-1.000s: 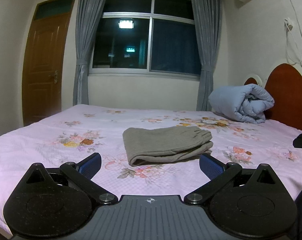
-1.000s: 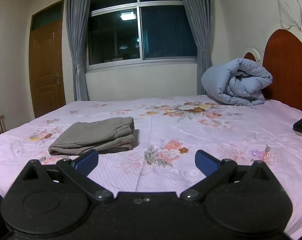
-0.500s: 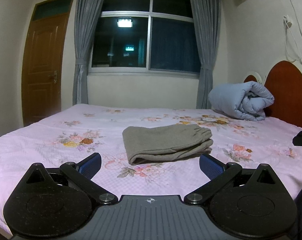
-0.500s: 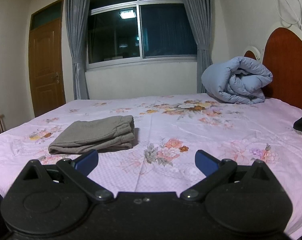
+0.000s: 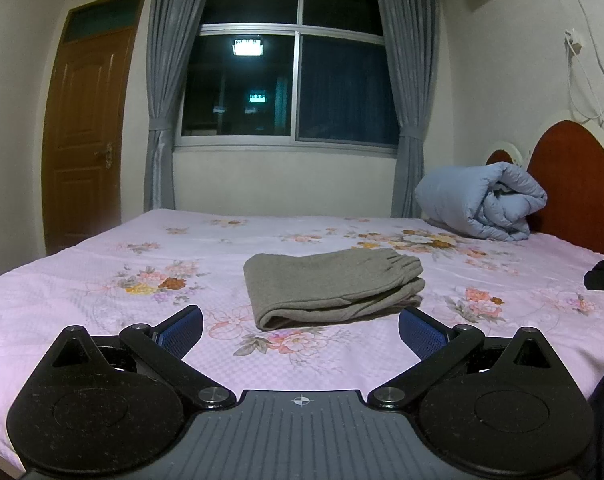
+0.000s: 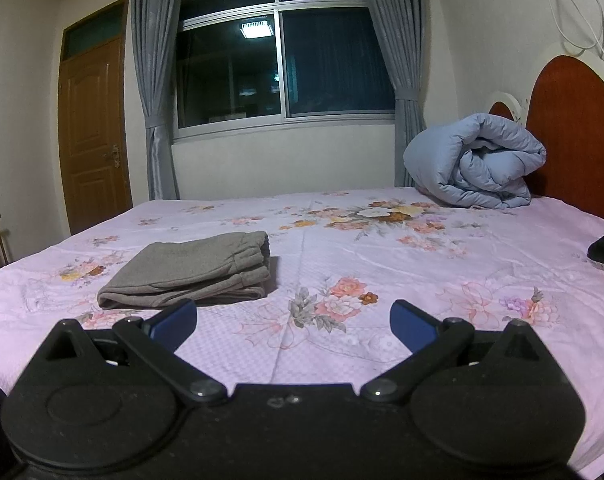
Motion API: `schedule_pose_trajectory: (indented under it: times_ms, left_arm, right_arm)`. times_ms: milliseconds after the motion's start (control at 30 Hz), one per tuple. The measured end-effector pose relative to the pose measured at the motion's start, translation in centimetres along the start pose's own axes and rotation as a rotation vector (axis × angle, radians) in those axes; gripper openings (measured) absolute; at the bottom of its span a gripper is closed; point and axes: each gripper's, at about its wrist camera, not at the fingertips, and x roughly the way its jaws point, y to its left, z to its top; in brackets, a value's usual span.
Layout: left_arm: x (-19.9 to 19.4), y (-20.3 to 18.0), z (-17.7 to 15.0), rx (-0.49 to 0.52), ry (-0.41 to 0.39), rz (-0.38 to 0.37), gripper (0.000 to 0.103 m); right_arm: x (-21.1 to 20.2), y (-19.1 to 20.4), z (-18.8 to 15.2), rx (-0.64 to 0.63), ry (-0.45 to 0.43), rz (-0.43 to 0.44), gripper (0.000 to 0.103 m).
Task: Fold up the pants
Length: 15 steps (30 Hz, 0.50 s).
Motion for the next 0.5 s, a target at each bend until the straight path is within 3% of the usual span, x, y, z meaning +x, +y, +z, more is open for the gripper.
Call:
schedule_pose_trajectory:
  times_ms: [500]
  left_arm:
    - [0.02, 0.19, 0.06, 0.007, -0.003, -0.005, 0.103]
  right_arm:
    - [-0.02, 0.04, -0.01, 0.000, 0.001, -0.001, 0.097]
